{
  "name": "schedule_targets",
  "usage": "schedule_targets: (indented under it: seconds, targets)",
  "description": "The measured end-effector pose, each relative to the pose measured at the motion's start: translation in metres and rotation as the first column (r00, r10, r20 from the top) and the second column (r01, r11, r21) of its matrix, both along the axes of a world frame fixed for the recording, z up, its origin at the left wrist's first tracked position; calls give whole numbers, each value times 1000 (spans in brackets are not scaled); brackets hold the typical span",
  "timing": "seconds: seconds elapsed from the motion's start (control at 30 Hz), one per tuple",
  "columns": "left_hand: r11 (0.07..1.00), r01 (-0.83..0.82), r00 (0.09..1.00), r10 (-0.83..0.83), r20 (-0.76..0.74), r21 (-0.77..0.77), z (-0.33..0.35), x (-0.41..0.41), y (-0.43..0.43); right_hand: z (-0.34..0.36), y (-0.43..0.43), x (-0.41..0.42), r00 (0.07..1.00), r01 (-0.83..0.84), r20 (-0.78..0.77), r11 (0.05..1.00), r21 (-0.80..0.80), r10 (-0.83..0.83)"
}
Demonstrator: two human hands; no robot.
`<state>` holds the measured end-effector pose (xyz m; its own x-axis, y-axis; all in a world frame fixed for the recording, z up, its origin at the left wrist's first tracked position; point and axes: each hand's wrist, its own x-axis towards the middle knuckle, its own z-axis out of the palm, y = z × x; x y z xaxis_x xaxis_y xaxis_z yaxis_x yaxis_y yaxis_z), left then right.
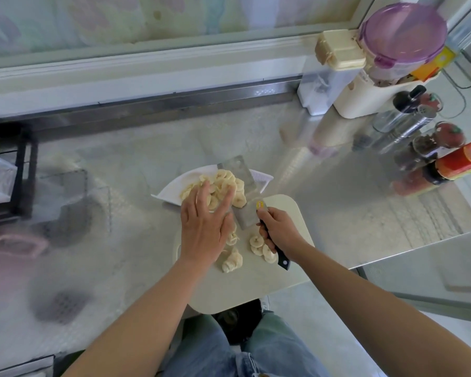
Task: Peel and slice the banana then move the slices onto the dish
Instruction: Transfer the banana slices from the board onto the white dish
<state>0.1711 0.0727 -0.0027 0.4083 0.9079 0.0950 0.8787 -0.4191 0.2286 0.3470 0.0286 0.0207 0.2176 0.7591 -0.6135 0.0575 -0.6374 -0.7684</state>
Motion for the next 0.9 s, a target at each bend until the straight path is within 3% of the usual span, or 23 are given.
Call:
schedule_targets:
  seconds: [0.37,0.5,0.67,0.9]
  targets:
    - [999,1,991,-7,-132,-46,-23,-6,21,-4,11,13,995,-6,104,999,33,3]
    - [996,-18,997,11,-78,-83,-18,3,20,-5,8,23,994,28,109,999,26,-31]
    - [983,138,990,-138,10,-124,-12,27,17,-8,6,24,994,22,105,1000,20,-24]
    - [991,120,985,-127,-120,-66,-19,27,21,-5,7,29,992,22,122,999,36,-26]
